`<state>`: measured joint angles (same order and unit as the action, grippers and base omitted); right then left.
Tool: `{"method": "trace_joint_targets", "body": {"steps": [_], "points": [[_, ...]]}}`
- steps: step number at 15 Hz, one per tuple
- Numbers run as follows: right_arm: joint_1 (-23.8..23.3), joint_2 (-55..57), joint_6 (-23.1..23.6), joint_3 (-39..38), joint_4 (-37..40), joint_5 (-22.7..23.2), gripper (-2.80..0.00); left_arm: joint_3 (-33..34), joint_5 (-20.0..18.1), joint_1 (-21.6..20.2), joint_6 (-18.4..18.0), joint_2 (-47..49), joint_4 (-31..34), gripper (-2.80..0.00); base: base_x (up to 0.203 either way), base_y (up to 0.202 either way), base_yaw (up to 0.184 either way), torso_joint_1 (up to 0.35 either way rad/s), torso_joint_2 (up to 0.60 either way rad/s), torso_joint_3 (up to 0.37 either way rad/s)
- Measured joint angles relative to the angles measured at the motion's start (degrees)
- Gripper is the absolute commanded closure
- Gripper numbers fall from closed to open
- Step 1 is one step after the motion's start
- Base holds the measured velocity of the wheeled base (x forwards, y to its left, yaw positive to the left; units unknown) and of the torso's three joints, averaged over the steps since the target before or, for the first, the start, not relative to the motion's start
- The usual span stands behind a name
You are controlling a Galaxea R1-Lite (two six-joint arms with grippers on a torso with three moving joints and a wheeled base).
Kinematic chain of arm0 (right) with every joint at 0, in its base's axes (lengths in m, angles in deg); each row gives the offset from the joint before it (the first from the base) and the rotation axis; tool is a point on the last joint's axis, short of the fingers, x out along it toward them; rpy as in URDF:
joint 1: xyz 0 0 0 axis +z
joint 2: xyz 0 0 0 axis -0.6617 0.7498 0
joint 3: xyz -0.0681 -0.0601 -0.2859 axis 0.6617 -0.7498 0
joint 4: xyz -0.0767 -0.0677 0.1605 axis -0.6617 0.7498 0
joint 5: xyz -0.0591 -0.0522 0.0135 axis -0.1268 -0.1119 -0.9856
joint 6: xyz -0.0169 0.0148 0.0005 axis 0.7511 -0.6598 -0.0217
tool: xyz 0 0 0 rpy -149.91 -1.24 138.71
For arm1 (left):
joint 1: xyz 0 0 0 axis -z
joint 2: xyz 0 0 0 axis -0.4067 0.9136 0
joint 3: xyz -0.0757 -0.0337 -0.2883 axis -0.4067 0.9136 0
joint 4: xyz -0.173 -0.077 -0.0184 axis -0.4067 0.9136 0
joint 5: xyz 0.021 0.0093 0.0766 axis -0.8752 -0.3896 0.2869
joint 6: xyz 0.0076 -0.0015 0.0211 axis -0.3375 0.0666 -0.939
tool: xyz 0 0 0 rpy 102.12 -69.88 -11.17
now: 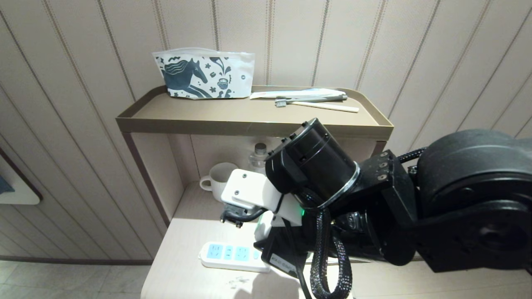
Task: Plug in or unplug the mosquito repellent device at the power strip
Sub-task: Place the mosquito repellent liquid on the table
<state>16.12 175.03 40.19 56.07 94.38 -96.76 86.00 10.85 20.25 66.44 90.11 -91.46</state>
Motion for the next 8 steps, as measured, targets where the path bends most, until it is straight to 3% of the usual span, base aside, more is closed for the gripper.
{"method": "trace_joint_targets", "body": {"steps": [3, 5, 6, 8], "points": [[-0.55, -0.67, -0.02, -2.16, -3.15, -0.01, 0.0, -1.28, -11.67, 0.05, 3.3, -0.11, 5.69, 0.0, 0.0, 0.0, 0.0, 0.0, 0.0, 0.0], [-0.78, -1.53, 0.02, -3.92, -5.73, -0.16, 0.0, -2.52, -16.08, 0.84, 8.32, -0.64, 10.08, 0.0, 0.0, 0.0, 0.0, 0.0, 0.0, 0.0], [-0.88, -1.9, 0.0, -4.38, -5.82, -0.18, 0.0, -2.84, -14.8, 1.35, 8.34, -1.14, 10.27, 0.0, 0.0, 0.0, 0.0, 0.0, 0.0, 0.0], [-0.8, -2.4, -0.02, -4.81, -5.89, -0.18, 0.0, -2.89, -8.36, 1.93, 5.22, -3.1, 10.66, 0.0, 0.0, 0.0, 0.0, 0.0, 0.0, 0.0]]}}
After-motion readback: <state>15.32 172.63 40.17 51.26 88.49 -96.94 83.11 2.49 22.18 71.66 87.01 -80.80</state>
